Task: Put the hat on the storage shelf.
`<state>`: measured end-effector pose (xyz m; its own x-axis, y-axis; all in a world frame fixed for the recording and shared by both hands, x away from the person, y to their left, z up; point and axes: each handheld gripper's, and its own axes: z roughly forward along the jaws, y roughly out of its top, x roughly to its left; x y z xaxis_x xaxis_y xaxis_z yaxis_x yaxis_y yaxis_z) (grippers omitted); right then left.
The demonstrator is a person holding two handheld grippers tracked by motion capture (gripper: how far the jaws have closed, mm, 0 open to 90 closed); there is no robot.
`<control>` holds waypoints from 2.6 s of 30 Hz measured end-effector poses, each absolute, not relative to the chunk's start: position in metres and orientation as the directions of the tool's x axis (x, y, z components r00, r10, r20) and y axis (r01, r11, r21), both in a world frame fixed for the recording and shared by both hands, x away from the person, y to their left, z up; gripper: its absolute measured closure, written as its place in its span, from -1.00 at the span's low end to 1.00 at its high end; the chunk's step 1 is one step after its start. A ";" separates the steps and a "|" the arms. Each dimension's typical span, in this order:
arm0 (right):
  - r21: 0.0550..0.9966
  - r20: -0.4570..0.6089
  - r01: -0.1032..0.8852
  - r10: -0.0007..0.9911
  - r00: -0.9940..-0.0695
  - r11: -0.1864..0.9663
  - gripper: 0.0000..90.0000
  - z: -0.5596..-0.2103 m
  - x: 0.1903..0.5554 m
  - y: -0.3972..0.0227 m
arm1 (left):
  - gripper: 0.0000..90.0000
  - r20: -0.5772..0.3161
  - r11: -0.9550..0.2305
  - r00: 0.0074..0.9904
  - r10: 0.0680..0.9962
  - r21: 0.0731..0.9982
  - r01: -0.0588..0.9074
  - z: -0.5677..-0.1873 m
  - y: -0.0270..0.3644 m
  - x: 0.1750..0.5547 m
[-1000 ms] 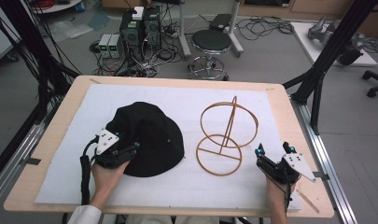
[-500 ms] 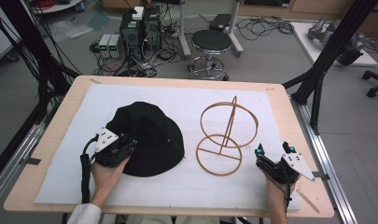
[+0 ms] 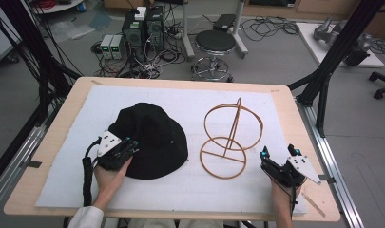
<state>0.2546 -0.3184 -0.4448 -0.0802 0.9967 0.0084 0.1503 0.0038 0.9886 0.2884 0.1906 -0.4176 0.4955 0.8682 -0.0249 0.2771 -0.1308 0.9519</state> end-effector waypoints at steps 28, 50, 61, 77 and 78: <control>0.990 0.019 0.143 0.996 -0.087 -0.006 -0.76 -0.444 0.254 -0.320 | 0.93 0.017 -0.109 0.526 0.850 0.984 0.144 -0.394 0.200 0.271; 0.990 0.011 0.139 0.996 -0.094 0.002 -0.76 -0.443 0.252 -0.317 | 0.93 0.091 -0.067 0.595 0.798 0.996 -0.063 -0.351 0.190 0.240; 0.992 0.015 0.124 0.996 -0.088 -0.004 -0.76 -0.442 0.252 -0.318 | 0.93 0.075 0.032 0.614 0.785 0.986 -0.161 -0.321 0.190 0.235; 0.994 0.032 0.105 0.997 -0.073 -0.025 -0.76 -0.441 0.250 -0.322 | 0.93 0.071 0.169 0.692 0.719 0.947 -0.273 -0.282 0.174 0.238; 0.994 0.033 0.105 0.997 -0.073 -0.026 -0.76 -0.441 0.250 -0.322 | 0.93 0.075 0.169 0.697 0.713 0.946 -0.275 -0.280 0.171 0.239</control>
